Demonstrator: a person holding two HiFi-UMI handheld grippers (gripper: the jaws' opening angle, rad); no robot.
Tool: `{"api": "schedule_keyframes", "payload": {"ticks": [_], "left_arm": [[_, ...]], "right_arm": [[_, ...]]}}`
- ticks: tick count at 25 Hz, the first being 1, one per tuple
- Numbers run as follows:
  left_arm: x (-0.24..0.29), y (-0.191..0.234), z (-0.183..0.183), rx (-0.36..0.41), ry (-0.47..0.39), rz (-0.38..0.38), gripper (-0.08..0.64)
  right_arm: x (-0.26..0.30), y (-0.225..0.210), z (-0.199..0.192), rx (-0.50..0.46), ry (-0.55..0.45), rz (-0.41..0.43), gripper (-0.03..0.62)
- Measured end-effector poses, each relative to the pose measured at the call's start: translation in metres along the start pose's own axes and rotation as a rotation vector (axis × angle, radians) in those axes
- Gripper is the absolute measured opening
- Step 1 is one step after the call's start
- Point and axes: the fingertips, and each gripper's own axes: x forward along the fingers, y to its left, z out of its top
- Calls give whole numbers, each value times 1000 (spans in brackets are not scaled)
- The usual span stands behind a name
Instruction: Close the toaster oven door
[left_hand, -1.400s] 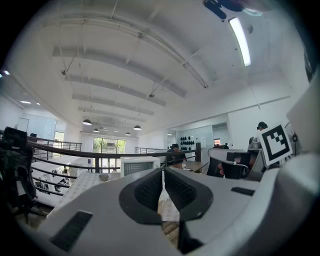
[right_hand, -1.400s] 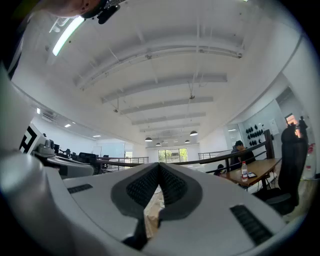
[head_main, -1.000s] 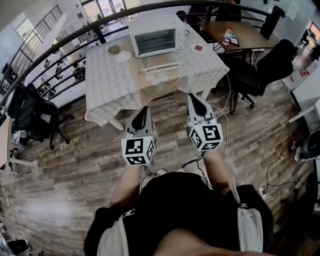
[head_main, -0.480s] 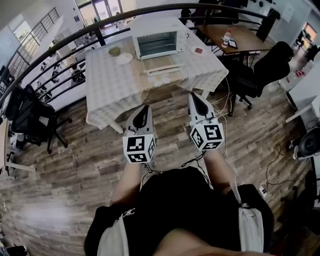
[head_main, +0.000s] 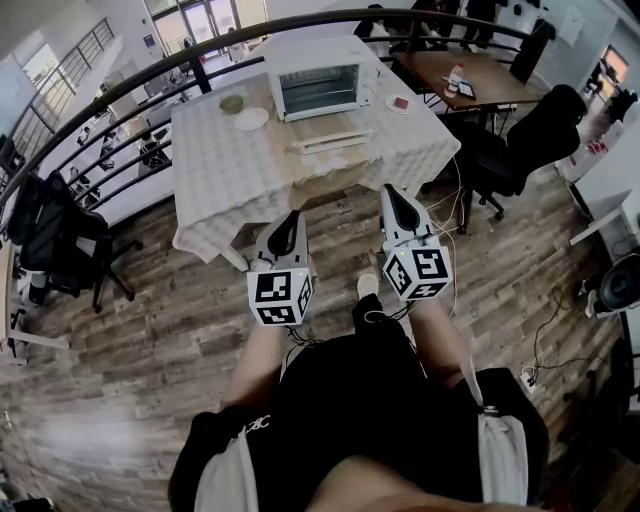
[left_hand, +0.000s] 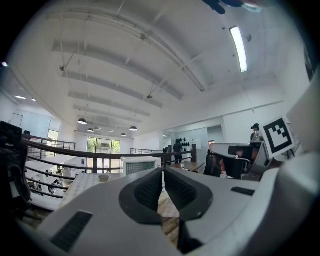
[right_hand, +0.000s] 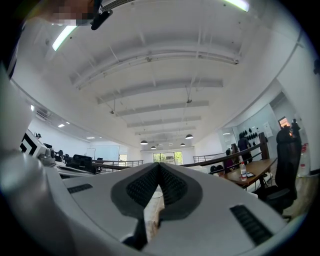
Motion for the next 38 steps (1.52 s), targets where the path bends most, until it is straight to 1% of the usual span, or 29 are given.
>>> {"api": "schedule_keyframes", "payload": {"ticks": [3, 6, 11, 18, 24, 32, 35, 38], "left_arm": [[10, 8, 1, 6, 1, 4, 25], [22, 16, -1, 10, 5, 12, 25], [58, 32, -4, 26, 13, 36, 25], [142, 56, -5, 31, 22, 79, 25], [223, 79, 3, 20, 37, 128, 25], [332, 96, 12, 16, 59, 174, 25], [363, 101, 17, 17, 50, 201, 25], [380, 106, 19, 17, 41, 237, 25]], "right_arm": [[12, -2, -4, -1, -2, 1, 3], [27, -5, -8, -23, -11, 7, 2], [68, -19, -20, -5, -14, 33, 2], [150, -66, -44, 21, 4, 73, 2], [233, -109, -50, 32, 9, 129, 3], [326, -171, -68, 55, 43, 192, 2], [354, -189, -71, 61, 49, 215, 2], [374, -200, -77, 58, 59, 234, 2]]}}
